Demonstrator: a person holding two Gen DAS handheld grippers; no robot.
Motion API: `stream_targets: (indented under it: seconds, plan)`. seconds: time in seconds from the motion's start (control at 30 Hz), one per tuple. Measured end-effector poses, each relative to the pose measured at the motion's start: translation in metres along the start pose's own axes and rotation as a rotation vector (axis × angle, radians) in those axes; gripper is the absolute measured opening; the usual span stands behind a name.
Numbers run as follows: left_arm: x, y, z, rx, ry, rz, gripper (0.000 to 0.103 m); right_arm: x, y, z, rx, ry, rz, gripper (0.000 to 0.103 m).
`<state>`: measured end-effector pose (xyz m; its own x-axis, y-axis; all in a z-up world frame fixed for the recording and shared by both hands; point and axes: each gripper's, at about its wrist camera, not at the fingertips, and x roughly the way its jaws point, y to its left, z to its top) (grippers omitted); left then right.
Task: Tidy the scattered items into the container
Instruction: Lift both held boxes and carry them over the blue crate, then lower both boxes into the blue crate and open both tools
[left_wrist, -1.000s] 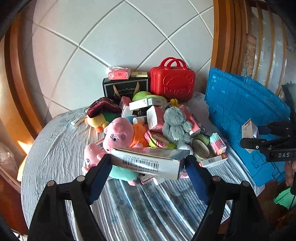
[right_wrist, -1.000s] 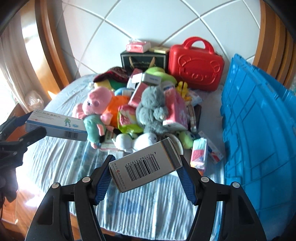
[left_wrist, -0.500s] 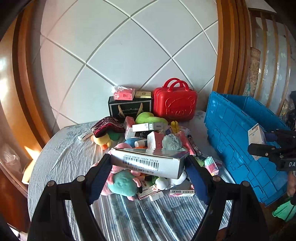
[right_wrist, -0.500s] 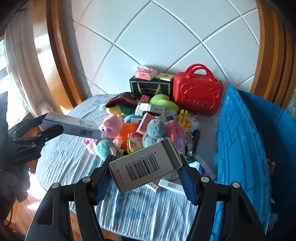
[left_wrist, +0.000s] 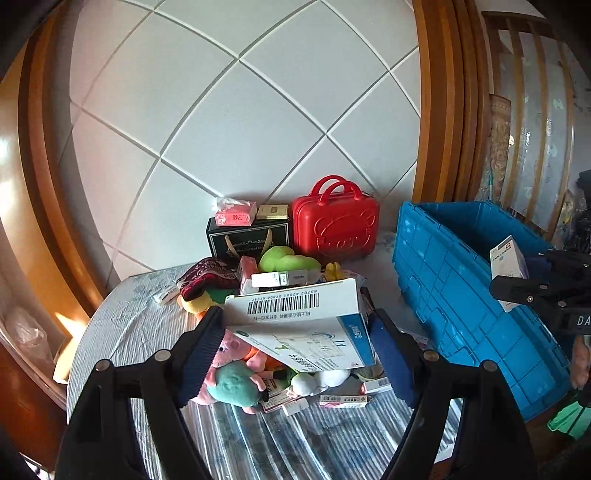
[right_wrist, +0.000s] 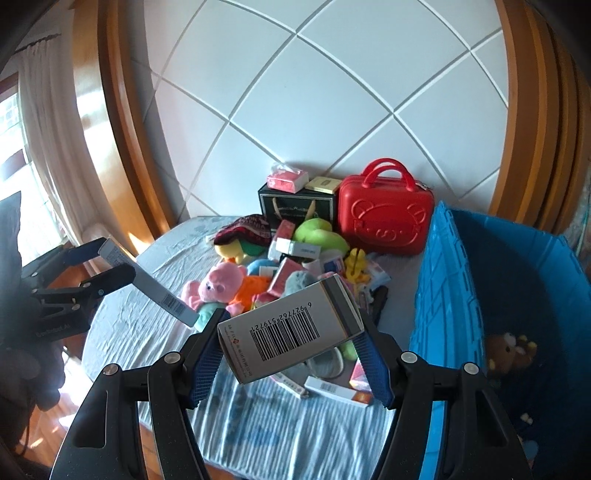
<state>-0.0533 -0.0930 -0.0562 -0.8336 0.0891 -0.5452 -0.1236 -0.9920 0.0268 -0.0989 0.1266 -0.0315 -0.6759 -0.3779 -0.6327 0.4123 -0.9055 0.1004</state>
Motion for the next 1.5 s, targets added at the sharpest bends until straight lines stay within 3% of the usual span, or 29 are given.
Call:
stream_targets:
  seconds: [0.3, 0.77, 1.5]
  plan:
    - [0.000, -0.050, 0.042, 0.047, -0.057, -0.043, 0.079, -0.033, -0.037, 0.011, 0.013, -0.047, -0.014, 0.067]
    - [0.026, -0.140, 0.095, 0.116, -0.094, -0.183, 0.079, -0.075, -0.115, 0.011, 0.095, -0.090, -0.094, 0.067]
    - [0.097, -0.308, 0.161, 0.300, -0.077, -0.375, 0.079, -0.114, -0.249, -0.040, 0.321, -0.089, -0.280, 0.067]
